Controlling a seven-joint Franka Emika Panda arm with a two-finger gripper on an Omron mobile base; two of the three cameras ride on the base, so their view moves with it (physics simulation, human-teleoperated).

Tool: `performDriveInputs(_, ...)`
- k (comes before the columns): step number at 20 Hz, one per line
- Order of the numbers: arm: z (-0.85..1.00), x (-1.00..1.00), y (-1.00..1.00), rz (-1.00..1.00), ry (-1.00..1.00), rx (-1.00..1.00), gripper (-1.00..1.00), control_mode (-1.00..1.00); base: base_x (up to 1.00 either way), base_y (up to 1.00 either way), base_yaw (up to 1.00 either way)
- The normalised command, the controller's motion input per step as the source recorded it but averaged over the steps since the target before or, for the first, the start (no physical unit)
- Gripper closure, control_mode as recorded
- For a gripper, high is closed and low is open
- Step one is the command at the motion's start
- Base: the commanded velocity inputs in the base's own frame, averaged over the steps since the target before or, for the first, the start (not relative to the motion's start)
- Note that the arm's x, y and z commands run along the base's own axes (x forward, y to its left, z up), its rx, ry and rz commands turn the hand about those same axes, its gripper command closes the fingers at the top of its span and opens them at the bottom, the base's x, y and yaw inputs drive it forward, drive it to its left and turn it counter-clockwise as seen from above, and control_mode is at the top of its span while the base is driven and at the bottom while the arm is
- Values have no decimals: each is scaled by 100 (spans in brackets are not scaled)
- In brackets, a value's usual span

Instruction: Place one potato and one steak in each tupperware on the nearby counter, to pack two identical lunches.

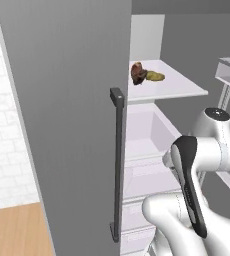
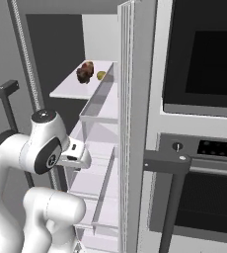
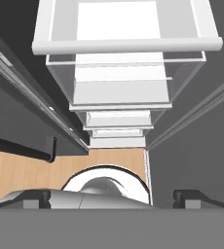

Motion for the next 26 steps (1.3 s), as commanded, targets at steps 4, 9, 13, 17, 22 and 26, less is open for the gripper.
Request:
performDriveInputs(4,0,0,0,0,0,0,-100,100,0,0,0)
performDriveInputs(9,57,0,0,14,-53,0,-100,-100,0,0,0)
performDriveInputs(13,90,14,12,18,-65,-1,-100,-100,0,0,0)
performDriveInputs(17,100,53,38,6,-29,-13,-100,-100,0,0,0)
performDriveInputs(22,100,66,32,0,-1,-9,-100,-100,0,0,0)
performDriveInputs(26,66,68,-12,0,4,1,-100,-100,0,0,0)
